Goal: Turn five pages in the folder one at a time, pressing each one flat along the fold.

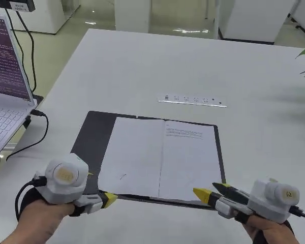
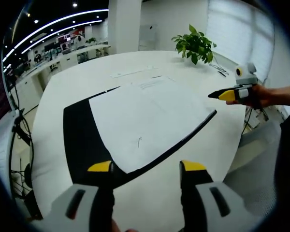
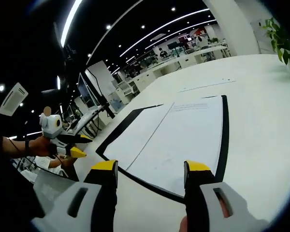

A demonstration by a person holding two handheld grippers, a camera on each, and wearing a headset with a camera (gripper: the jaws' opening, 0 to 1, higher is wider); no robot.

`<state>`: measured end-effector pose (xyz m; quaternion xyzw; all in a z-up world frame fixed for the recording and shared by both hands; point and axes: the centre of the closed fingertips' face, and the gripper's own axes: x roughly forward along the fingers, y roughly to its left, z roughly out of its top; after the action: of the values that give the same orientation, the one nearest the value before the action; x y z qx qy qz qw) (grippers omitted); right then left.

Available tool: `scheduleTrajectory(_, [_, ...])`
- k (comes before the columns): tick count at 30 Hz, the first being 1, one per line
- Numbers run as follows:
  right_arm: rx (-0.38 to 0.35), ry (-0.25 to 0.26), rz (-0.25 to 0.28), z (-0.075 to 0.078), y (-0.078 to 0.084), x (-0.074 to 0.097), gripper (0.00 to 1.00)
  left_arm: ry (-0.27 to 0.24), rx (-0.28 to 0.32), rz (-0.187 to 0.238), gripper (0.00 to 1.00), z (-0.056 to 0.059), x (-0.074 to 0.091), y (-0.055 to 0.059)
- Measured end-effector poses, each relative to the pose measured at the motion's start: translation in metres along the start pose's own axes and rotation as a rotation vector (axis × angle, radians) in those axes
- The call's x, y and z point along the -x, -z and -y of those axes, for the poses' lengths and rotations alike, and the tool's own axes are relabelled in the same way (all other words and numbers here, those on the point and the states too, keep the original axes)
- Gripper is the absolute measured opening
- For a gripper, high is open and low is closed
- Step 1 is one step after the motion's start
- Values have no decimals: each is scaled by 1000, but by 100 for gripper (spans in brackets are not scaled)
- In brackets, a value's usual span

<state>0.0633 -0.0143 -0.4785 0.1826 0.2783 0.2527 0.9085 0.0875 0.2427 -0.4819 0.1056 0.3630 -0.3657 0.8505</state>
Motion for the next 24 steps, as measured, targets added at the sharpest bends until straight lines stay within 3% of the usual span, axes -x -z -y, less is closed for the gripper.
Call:
scheduleTrajectory(11, [86, 34, -23, -2, 4, 22, 61, -43, -1, 44, 62, -3, 21, -8])
scheduleTrajectory(17, [122, 33, -45, -8, 8, 26, 64, -64, 5, 73, 65, -7, 34, -12])
scheduleTrajectory(24, [151, 30, -73, -14, 14, 26, 66, -79, 13, 62, 68, -7, 44, -4])
